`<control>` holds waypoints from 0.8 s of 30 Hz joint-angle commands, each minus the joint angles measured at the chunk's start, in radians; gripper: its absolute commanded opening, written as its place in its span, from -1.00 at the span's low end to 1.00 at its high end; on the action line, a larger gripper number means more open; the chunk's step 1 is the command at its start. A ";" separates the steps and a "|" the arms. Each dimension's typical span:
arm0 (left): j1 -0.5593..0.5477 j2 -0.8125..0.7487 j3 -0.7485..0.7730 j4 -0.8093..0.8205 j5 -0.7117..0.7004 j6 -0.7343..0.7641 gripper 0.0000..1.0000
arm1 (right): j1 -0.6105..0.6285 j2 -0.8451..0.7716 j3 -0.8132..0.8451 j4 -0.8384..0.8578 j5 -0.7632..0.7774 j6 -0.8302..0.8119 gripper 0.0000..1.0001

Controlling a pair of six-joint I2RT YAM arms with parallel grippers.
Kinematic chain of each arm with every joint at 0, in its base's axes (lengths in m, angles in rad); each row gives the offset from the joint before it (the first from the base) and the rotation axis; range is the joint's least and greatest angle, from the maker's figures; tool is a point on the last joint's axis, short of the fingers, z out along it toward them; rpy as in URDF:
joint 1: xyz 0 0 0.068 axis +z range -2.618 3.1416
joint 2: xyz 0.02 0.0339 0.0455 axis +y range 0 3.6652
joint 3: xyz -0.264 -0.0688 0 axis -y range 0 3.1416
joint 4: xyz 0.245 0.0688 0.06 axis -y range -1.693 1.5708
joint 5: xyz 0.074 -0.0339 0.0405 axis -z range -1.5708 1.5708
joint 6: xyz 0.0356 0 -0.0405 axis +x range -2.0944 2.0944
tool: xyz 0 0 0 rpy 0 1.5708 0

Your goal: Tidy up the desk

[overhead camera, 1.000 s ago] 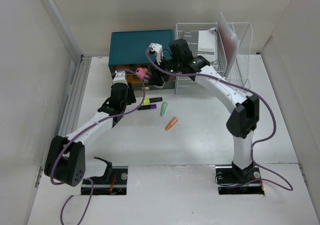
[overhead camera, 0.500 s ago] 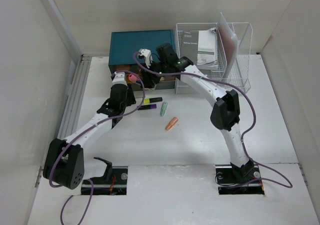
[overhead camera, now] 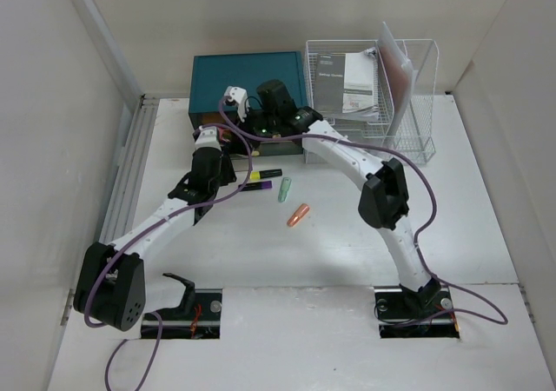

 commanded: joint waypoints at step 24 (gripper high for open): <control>-0.041 -0.042 -0.015 0.011 0.102 -0.044 -0.86 | 0.026 0.015 -0.020 0.223 0.144 0.021 0.16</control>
